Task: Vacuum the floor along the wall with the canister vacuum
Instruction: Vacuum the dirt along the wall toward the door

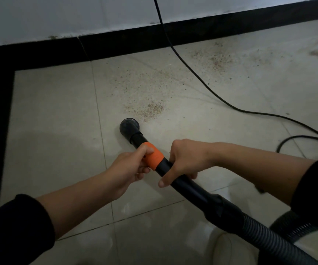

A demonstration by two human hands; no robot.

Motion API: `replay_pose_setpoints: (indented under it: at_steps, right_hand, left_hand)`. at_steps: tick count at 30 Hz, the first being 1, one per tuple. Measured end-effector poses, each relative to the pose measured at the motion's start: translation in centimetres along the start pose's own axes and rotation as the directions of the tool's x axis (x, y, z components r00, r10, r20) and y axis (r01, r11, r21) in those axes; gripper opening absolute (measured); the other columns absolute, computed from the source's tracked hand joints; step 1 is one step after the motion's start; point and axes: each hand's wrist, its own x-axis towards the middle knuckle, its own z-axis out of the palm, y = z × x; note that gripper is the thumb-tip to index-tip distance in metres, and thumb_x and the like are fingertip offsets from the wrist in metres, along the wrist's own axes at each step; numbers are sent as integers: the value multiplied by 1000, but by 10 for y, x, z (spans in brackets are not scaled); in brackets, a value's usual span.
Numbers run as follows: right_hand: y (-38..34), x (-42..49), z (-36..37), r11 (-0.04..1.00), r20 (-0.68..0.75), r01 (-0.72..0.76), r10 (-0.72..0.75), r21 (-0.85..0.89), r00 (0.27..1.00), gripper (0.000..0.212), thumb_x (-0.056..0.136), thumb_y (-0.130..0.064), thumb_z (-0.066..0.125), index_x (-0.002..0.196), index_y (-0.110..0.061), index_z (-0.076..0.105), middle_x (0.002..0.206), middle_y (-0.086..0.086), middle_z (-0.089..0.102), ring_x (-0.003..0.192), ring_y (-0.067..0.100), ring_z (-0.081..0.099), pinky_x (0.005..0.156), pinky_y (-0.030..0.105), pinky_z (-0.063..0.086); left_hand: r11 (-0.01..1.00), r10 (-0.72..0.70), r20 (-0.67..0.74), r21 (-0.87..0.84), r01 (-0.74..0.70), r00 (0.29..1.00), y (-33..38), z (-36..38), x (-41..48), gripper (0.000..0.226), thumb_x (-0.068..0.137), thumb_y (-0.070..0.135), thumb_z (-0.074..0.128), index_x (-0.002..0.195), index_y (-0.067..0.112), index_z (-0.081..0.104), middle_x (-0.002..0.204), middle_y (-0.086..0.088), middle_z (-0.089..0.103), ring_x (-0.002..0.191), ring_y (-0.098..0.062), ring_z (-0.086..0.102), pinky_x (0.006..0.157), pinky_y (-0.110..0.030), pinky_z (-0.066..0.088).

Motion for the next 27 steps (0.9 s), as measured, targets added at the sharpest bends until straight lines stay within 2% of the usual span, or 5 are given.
replay_pose_setpoints:
  at_steps: [3,6,14,19,27]
  right_hand:
    - [8,-7,-3,997,132,-46,38,58,990,41,73,-42,82,78,-2,74,67,11,71,61,20,68,63,29,59]
    - [15,-13,-6,992,197,-103,88,66,976,40,75,-38,81,86,1,75,73,12,73,64,20,69,65,29,59]
    - [35,-33,-10,971,299,-237,218,31,929,33,73,-33,82,81,-2,75,79,16,75,76,25,73,72,33,61]
    - [49,-46,-11,944,370,-328,313,-23,875,27,73,-29,83,82,-5,74,77,13,75,74,24,72,77,36,61]
    - [73,-68,-7,911,446,-399,399,-99,801,24,73,-23,83,84,-4,72,78,13,74,73,21,72,70,31,59]
  left_hand:
    - [999,-30,58,33,29,998,-4,9,-6,28,87,35,62,97,9,64,63,1,59,58,-10,54,63,-25,43]
    - [998,-49,110,56,43,993,-4,18,-8,30,86,36,63,98,9,64,62,2,58,58,-10,54,64,-25,43]
    - [993,-86,226,100,64,970,-4,47,-13,29,86,36,63,101,11,65,72,-1,64,59,-9,54,64,-24,42]
    - [989,-120,291,122,87,949,-9,68,-16,28,86,37,65,99,12,64,70,1,65,59,-7,55,62,-22,43]
    - [980,-176,376,150,128,910,-18,100,-24,23,86,35,67,98,16,62,82,-4,69,61,-8,56,62,-21,40]
